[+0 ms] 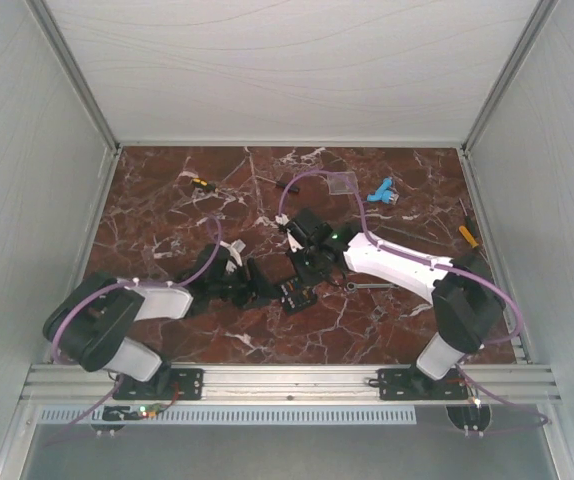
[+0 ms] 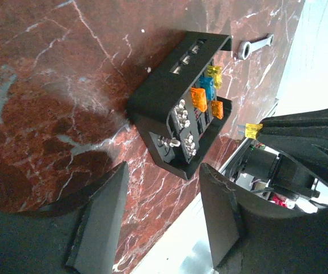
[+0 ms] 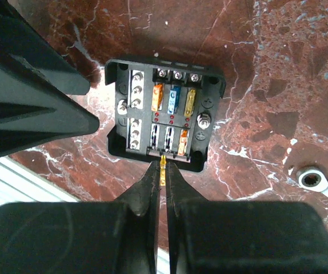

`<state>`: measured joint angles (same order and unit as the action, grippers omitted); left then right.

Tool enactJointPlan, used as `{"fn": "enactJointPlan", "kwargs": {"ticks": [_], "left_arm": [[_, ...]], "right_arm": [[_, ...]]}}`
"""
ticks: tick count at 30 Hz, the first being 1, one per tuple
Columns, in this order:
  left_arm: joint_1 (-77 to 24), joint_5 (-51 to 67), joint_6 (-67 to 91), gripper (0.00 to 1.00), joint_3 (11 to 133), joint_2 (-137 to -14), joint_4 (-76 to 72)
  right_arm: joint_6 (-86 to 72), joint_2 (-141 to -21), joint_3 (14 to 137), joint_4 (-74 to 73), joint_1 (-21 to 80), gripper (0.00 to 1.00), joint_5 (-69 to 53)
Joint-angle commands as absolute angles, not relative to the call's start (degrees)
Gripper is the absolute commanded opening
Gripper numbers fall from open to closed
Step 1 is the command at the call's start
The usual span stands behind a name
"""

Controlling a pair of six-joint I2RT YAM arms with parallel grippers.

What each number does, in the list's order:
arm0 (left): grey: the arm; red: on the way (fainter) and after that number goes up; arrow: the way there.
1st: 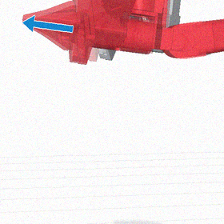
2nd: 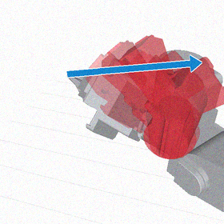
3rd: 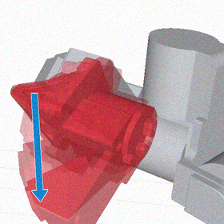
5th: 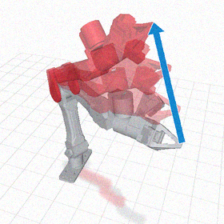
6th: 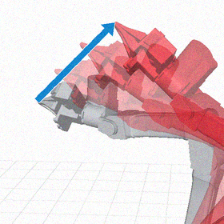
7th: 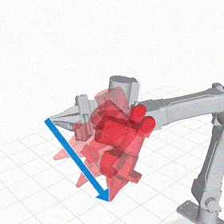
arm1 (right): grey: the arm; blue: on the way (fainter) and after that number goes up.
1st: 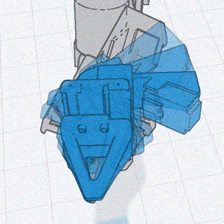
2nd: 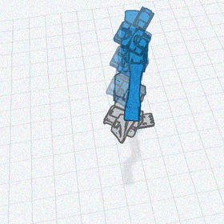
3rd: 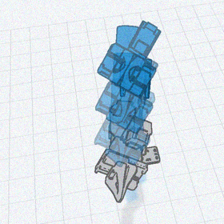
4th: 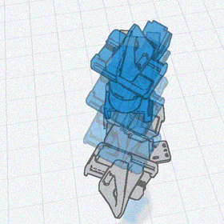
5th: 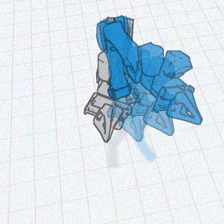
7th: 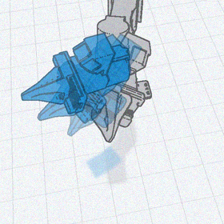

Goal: Snap on the fuse box
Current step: Install the fuse at the fuse box base.

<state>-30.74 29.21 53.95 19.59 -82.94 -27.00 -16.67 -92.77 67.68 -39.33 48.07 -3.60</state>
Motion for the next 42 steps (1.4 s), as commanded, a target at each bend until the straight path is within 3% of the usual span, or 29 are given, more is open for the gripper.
{"fn": "enactJointPlan", "kwargs": {"ticks": [1,20,42], "left_arm": [[-30.50,29.70,56.45,0.52,22.89,-85.84,-31.13],[-30.49,26.08,58.62,0.37,23.47,-90.48,-34.52],[-30.41,26.69,59.66,0.33,22.94,-91.02,-35.95]], "right_arm": [[-19.28,-94.51,68.67,-35.86,49.00,0.00,-1.89],[-21.01,-98.34,68.53,-36.76,50.08,0.00,2.21],[-22.66,-99.44,66.75,-35.62,50.97,0.00,3.24]]}}
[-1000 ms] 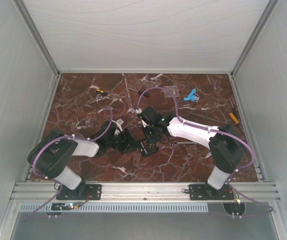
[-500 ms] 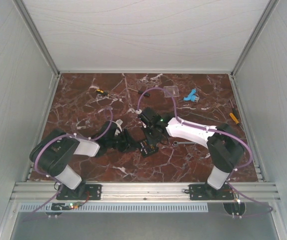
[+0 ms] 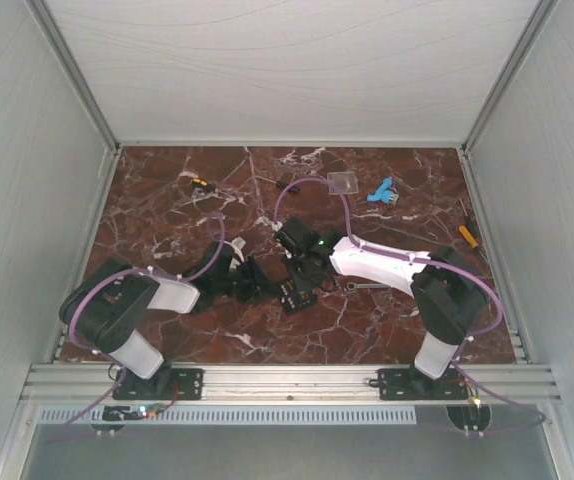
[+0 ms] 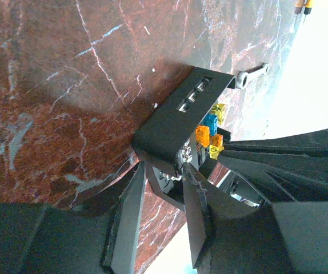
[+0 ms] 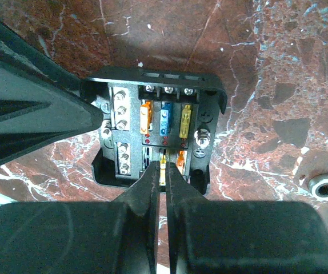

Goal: Snap on the fuse box
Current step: Install the fuse at the fuse box base.

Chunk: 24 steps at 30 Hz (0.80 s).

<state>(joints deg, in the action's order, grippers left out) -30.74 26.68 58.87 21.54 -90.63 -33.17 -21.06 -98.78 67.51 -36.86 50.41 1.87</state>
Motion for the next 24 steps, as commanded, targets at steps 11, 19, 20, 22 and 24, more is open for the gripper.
{"fn": "enactJointPlan", "kwargs": {"ticks": [11,19,20,22,24], "left_arm": [[-30.43,27.07,60.20,0.32,22.70,-91.20,-36.72],[-30.47,27.25,60.39,0.32,22.76,-91.39,-36.89],[-30.44,27.25,60.43,0.32,22.76,-91.46,-36.93],[-30.44,27.33,60.47,0.32,22.77,-91.43,-37.01],[-30.49,27.33,60.47,0.32,22.68,-91.37,-37.00]], "right_arm": [[-23.30,-98.99,64.95,-34.06,51.98,0.00,5.37],[-23.67,-97.36,63.60,-32.52,52.73,0.00,7.53],[-23.69,-97.24,63.43,-32.50,52.72,0.00,7.62],[-23.64,-96.84,63.02,-32.44,52.77,0.00,7.65],[-23.73,-96.13,62.26,-32.13,52.86,0.00,7.73]]}}
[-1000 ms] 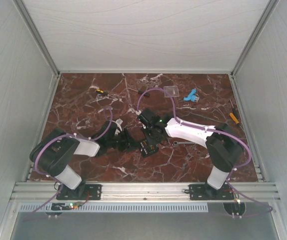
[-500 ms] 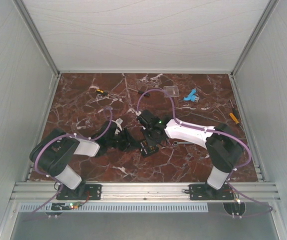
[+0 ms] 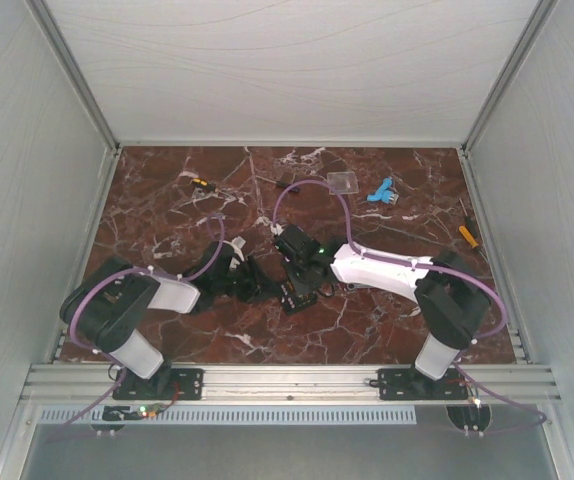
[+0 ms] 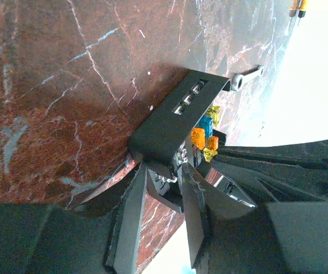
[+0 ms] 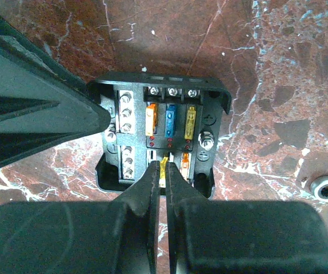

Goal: Snap on the fuse box
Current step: Install the fuse at the fuse box base.

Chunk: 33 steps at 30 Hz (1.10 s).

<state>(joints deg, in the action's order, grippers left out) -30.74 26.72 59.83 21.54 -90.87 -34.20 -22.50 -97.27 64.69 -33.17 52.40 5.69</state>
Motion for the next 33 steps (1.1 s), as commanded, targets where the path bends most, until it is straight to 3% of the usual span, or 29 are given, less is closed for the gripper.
{"fn": "enactJointPlan", "kwargs": {"ticks": [1,4,13,33], "left_arm": [[-30.46,27.33,60.53,0.32,22.68,-91.40,-37.00],[-30.45,27.33,60.64,0.32,22.59,-91.28,-37.12],[-30.50,27.51,61.04,0.32,22.20,-91.24,-37.70],[-30.50,27.82,61.35,0.32,21.80,-91.13,-37.97]], "right_arm": [[-23.81,-95.75,61.85,-31.93,52.90,0.00,7.81],[-23.98,-94.58,60.74,-31.41,52.99,0.00,8.14],[-23.99,-93.26,60.20,-31.28,53.00,0.15,7.39],[-22.98,-91.97,63.39,-33.80,52.99,0.19,7.15]]}}
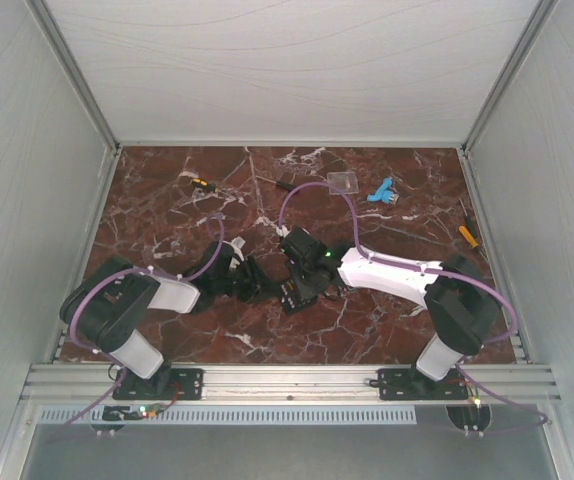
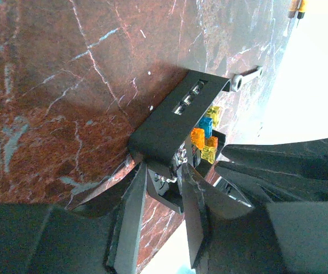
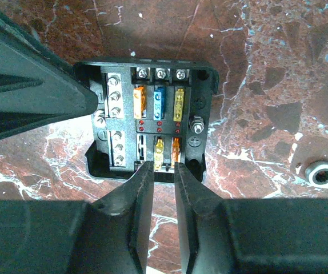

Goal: Snap on the fuse box
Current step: Install the fuse at the fuse box base.

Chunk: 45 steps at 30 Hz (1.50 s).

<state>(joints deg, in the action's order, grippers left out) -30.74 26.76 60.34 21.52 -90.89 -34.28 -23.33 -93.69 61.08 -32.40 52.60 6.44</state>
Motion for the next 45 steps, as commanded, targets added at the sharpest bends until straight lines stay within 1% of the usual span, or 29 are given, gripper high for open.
{"fn": "enactJointPlan", "kwargs": {"ticks": [1,6,21,34,40,45], "left_arm": [[-30.50,27.86,61.35,0.32,21.80,-91.16,-37.96],[-30.50,28.05,61.35,0.32,21.80,-91.18,-37.97],[-30.50,28.30,61.35,0.32,21.88,-91.43,-38.08],[-30.50,28.38,61.35,0.32,22.06,-91.63,-38.19],[-30.50,28.40,61.28,0.32,22.15,-91.50,-37.91],[-30.50,28.39,61.26,0.32,22.15,-91.74,-37.77]], "right_arm": [[-23.00,-92.40,63.52,-33.79,52.95,0.18,7.01],[-22.89,-93.72,64.09,-33.07,52.93,0.14,6.62],[-22.77,-97.75,65.83,-34.24,52.93,0.11,6.40],[-22.74,-99.34,65.46,-36.54,52.98,0.00,4.15],[-22.91,-100.36,64.50,-37.79,52.58,0.00,5.37],[-23.37,-98.82,62.48,-37.90,50.90,0.00,5.23]]}}
